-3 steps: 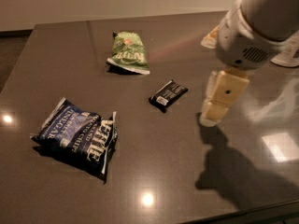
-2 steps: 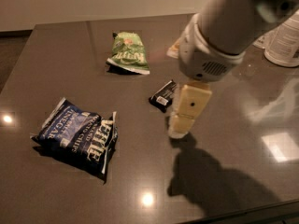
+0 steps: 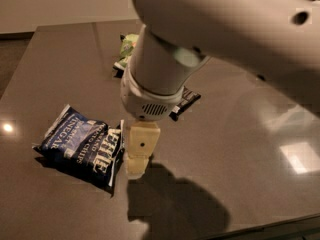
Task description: Pick blue chip bag
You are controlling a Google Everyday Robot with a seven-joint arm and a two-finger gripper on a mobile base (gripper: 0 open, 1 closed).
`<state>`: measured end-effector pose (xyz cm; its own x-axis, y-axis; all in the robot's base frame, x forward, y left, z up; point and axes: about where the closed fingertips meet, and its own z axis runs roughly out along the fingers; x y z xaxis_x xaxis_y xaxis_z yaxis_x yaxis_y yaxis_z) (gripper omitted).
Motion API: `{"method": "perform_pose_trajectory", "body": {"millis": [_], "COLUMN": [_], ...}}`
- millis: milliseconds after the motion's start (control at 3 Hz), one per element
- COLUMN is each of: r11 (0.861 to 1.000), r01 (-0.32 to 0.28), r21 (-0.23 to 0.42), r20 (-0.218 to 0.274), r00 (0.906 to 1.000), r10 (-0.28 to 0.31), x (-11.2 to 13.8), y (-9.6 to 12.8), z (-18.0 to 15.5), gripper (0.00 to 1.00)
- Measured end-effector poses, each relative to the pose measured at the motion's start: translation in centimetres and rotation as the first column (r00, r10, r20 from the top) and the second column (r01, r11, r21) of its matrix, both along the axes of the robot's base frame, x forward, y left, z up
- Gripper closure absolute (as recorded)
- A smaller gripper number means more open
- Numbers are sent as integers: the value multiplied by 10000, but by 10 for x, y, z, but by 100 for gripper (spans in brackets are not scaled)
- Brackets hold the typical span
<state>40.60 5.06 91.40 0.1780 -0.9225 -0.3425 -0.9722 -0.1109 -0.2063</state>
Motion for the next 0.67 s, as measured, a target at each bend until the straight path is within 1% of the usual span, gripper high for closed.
{"method": "perform_pose_trajectory", "body": {"millis": [333,667], "r11": [9998,9990], "r01": [-213,-407], "r21": [-43,-191], "r20": [-347,-761], "r00": [9992,9963], "r10": [212,392], "x": [4,4], "y": [39,63], "z": [-25,-50], "gripper": [0,0]}}
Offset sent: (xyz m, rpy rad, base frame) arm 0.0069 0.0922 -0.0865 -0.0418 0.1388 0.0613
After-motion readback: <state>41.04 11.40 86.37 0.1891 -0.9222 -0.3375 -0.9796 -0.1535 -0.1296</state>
